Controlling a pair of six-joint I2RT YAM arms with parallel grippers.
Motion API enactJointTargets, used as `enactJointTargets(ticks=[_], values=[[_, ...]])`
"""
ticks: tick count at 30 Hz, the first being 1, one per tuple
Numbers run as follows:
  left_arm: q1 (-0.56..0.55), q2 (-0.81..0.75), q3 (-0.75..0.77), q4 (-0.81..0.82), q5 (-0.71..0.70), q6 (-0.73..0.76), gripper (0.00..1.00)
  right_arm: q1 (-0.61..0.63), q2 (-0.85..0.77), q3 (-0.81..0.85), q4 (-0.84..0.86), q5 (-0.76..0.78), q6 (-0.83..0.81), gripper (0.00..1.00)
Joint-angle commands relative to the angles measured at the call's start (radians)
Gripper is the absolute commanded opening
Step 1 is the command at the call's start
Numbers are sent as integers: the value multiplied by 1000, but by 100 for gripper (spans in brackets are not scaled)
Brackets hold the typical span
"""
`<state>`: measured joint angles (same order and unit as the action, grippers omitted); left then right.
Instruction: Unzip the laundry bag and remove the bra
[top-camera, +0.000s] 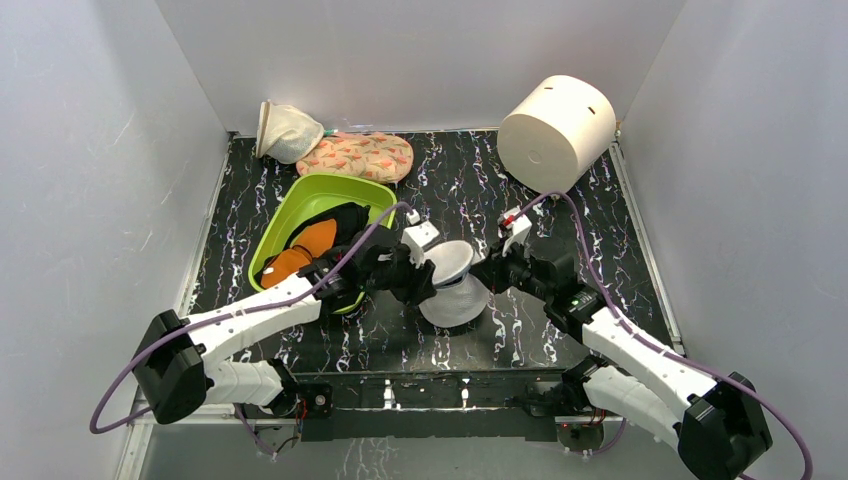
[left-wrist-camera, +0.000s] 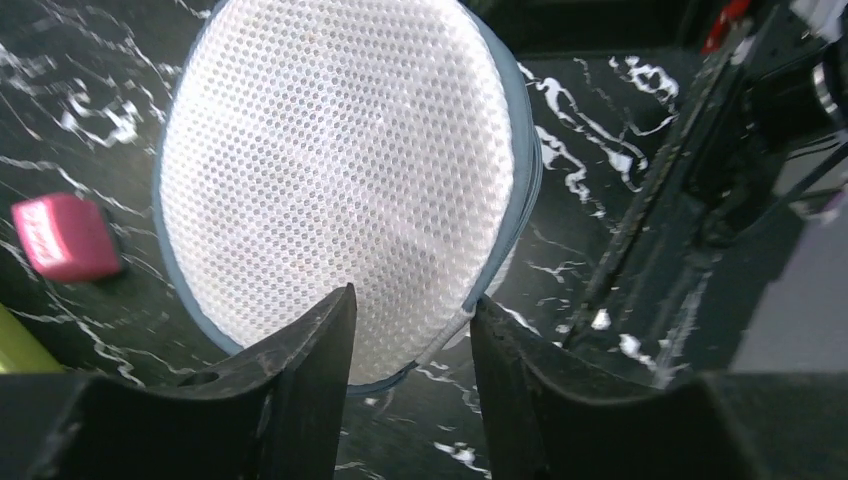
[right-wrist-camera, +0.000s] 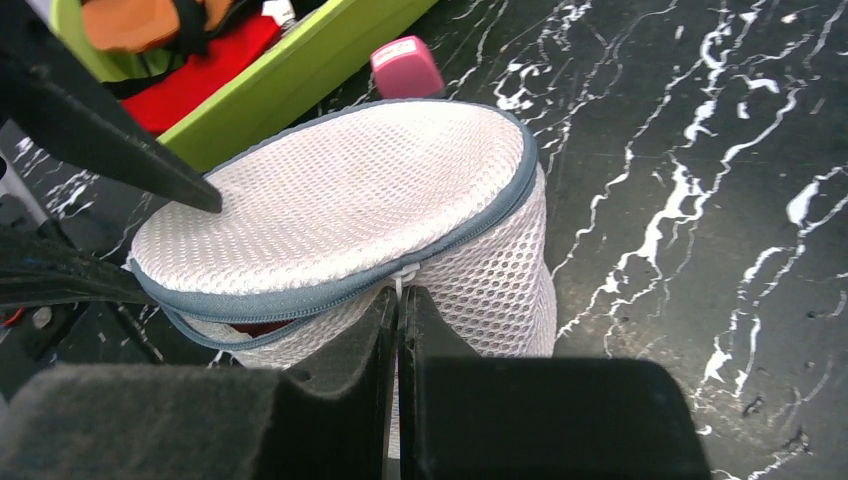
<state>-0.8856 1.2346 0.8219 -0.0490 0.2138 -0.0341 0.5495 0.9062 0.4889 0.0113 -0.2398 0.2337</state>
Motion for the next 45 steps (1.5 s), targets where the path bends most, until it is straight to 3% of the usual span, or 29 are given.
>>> enactJointTargets(ticks=[1,4,8,16,22,25,32,45], values=[[0,-29,78,-106,26,-294,49,-2,-29,-19,113,-105,5,0],[0,-47,109,-105,34,-430,61,-2,-15,3,87,-133,4,0],[0,-5,203,-153,38,-495,71,-2,-22,20,58,-157,17,0],[-7,124,334,-205,78,-490,76,-2,-28,34,60,-186,75,0],[-11,129,335,-224,46,-460,76,-2,-17,72,58,-202,110,0],[-11,155,353,-260,36,-408,71,-2,-19,71,80,-209,126,0],[-11,201,378,-314,14,-339,46,-2,8,87,66,-212,142,0],[-10,218,424,-409,-25,-207,17,-2,57,149,-13,-143,116,0]])
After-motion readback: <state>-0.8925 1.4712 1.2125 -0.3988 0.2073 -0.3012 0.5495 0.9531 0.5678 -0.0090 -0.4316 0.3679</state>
